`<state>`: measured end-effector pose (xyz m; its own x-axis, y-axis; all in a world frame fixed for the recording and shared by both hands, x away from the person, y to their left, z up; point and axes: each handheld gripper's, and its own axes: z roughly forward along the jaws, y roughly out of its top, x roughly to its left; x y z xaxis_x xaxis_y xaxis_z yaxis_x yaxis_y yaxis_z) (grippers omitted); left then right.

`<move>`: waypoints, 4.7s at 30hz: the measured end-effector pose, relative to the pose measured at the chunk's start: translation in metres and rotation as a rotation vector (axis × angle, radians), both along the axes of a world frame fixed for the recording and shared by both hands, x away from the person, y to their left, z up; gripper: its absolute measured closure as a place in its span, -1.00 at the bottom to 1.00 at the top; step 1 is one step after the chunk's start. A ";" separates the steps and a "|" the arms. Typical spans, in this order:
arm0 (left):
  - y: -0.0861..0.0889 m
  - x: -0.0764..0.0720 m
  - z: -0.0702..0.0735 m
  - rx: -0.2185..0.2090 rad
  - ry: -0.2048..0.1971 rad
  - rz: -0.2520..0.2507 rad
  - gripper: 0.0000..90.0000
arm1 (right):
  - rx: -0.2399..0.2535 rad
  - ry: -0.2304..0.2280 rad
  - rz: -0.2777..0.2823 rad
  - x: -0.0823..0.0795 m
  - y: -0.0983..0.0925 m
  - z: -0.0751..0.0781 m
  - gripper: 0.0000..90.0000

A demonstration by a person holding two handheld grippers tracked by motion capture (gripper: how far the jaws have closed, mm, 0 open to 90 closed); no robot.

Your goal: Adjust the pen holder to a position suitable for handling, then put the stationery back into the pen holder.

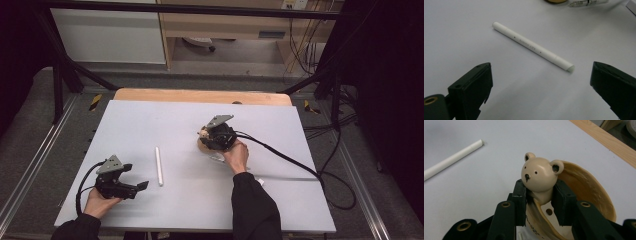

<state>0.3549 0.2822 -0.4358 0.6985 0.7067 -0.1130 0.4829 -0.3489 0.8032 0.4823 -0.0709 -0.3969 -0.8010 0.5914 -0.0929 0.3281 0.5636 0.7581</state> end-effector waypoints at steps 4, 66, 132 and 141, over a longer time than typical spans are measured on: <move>0.000 0.000 0.000 0.000 0.000 0.000 -0.90 | -0.005 -0.003 0.010 0.000 0.003 -0.003 0.47; 0.001 0.000 -0.001 0.001 0.008 0.005 -0.90 | 0.067 0.103 -0.081 -0.053 -0.082 0.015 -0.98; -0.003 0.001 -0.002 0.021 0.018 -0.006 -0.90 | -0.047 0.136 0.049 -0.048 -0.122 -0.048 0.50; -0.003 0.001 -0.003 0.022 0.020 -0.006 -0.90 | -0.047 0.112 0.079 -0.046 -0.120 -0.051 0.63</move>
<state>0.3563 0.2795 -0.4386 0.7007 0.7047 -0.1116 0.4967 -0.3694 0.7854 0.4359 -0.1911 -0.4476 -0.8519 0.5231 -0.0263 0.3625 0.6252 0.6912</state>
